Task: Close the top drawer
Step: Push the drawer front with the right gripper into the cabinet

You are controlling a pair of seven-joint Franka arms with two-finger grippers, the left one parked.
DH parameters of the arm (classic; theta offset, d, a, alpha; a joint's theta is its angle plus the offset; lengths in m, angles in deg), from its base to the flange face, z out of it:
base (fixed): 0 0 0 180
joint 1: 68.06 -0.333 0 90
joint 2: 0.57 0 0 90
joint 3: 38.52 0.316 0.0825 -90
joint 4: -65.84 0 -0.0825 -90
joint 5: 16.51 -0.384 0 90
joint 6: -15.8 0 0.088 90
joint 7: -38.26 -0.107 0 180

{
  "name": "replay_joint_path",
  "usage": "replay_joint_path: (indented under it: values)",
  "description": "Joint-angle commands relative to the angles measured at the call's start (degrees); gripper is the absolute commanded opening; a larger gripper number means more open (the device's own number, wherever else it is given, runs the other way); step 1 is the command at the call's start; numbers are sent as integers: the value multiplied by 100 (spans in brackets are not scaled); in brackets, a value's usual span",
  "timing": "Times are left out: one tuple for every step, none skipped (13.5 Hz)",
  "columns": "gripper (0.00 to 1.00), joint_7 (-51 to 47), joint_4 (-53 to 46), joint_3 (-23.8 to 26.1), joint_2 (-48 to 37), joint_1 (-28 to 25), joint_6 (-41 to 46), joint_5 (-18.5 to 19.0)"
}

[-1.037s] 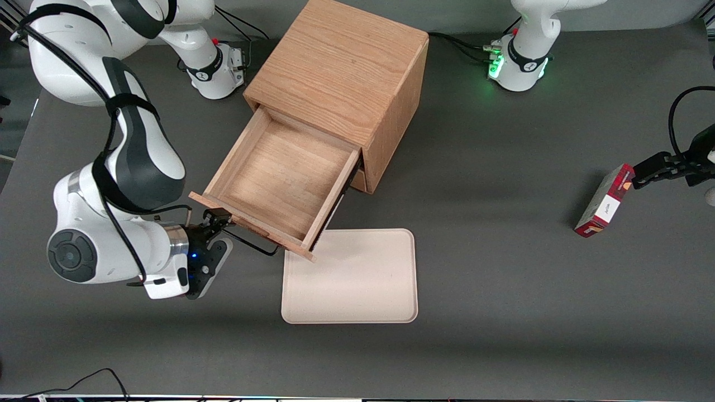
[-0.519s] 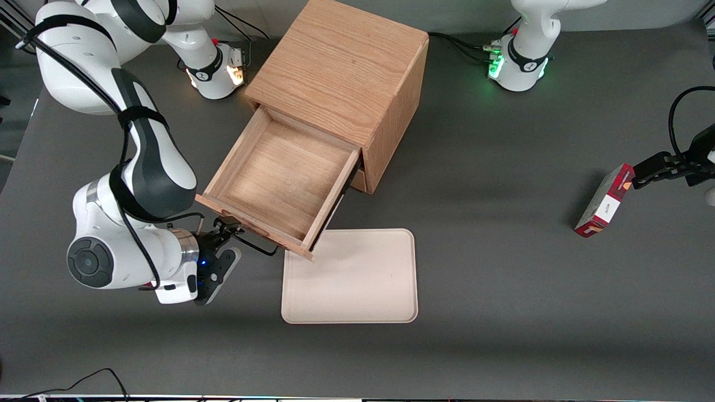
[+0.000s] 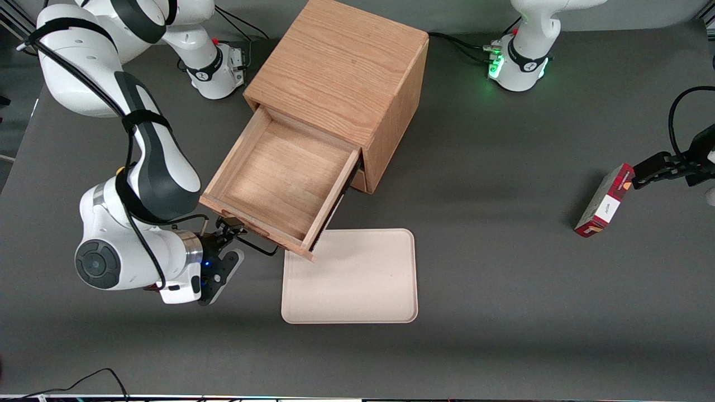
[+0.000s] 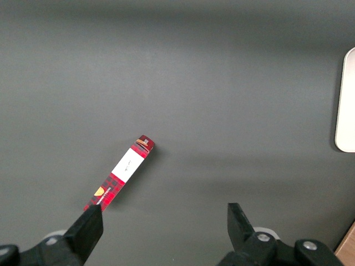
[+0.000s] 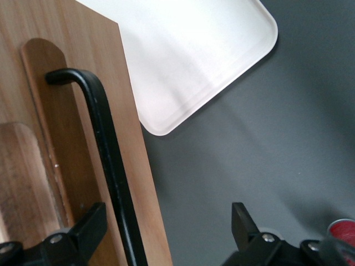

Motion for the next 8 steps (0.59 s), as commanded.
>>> replay_joint_path:
  values:
    - [100, -467, 328, 22, -167, 20, -127, -330]
    - [100, -555, 399, 40, -211, 12, -127, -340]
    - [100, -660, 530, 57, -289, 12, -153, -340]
    - [100, -792, 705, 66, -395, 12, -232, -349]
    - [100, -880, 872, 66, -491, 12, -276, -419]
    - [100, -942, 1039, 66, -605, 12, -346, -541]
    - [100, -986, 1224, 66, -737, 12, -399, -603]
    - [100, -1021, 1374, 66, -852, 12, -426, -682]
